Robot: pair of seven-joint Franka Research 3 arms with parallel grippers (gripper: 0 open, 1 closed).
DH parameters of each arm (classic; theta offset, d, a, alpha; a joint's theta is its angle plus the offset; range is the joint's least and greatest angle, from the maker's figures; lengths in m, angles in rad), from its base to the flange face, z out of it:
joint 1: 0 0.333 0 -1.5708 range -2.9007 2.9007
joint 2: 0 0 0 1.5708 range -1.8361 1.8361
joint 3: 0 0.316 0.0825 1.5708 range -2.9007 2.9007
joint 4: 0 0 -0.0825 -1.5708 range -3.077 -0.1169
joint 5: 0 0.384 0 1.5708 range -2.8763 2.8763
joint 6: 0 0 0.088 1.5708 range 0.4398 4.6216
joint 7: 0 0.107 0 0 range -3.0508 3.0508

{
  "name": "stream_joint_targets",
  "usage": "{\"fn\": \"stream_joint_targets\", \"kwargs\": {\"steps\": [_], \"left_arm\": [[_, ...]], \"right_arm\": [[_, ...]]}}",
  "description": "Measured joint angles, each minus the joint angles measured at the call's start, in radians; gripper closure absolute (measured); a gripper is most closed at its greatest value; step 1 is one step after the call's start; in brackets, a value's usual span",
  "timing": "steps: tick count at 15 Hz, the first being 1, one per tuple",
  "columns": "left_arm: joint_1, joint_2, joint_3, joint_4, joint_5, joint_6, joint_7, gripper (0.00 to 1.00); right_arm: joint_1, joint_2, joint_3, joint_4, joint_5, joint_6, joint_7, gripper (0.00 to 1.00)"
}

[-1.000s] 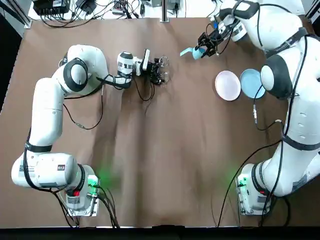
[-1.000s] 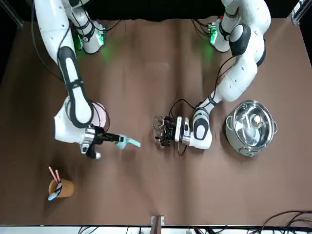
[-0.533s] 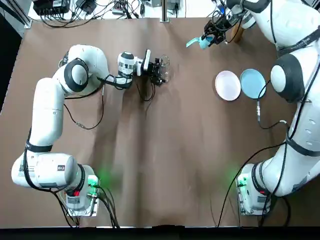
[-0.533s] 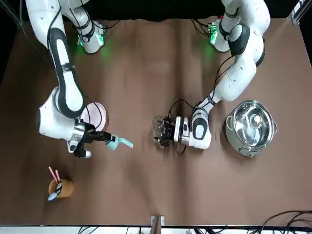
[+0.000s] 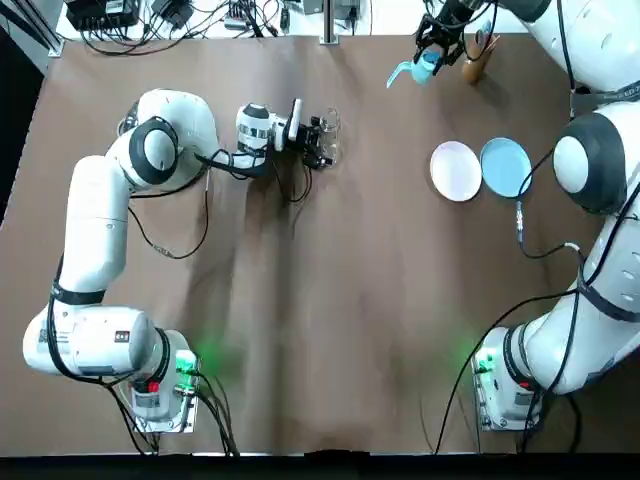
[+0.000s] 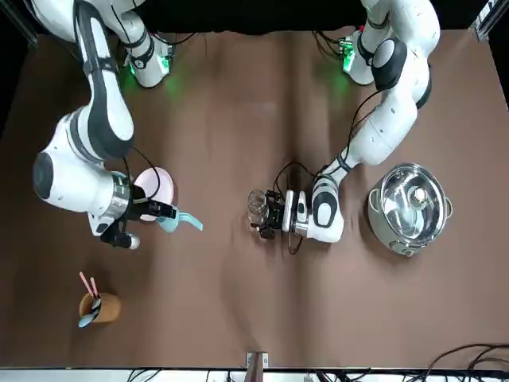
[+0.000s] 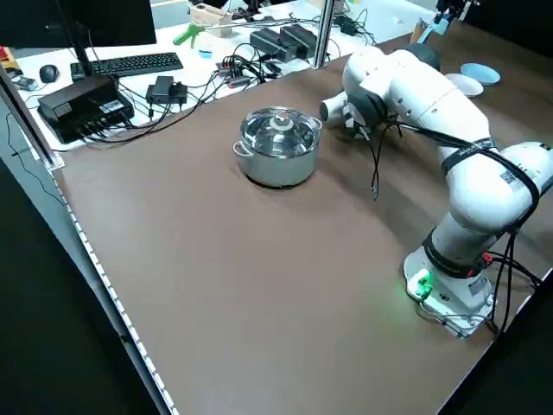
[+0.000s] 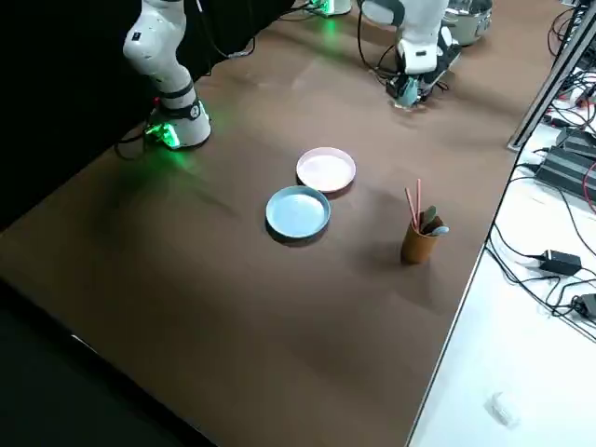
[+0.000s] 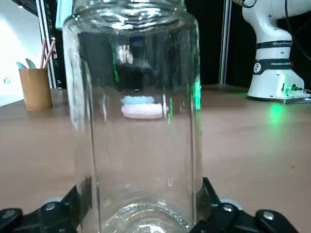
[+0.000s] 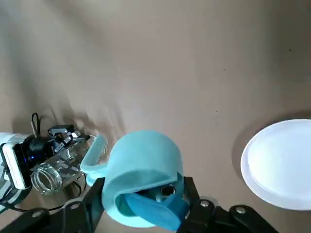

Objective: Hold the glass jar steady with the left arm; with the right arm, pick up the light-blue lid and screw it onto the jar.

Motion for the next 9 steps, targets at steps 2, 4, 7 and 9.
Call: {"fn": "stream_joint_targets", "kwargs": {"steps": [2,4,7,9], "left_arm": [[0.000,0.000,0.000,0.000,0.000,0.000,-0.001,0.07],[-0.001,0.000,0.000,0.001,0.000,0.001,-0.001,0.07],[-0.001,0.000,0.000,0.001,0.000,0.001,-0.001,0.07],[-0.002,0.000,0.000,0.003,0.000,0.003,-0.001,0.07]], "right_arm": [[0.023,0.000,0.000,0.011,-0.032,-0.006,0.076,0.32],[0.054,0.001,0.002,0.021,-0.072,-0.003,0.146,0.32],[0.090,0.001,0.002,0.052,-0.082,-0.003,0.228,0.32],[0.116,0.006,0.002,0.061,-0.084,-0.002,0.291,0.32]]}}
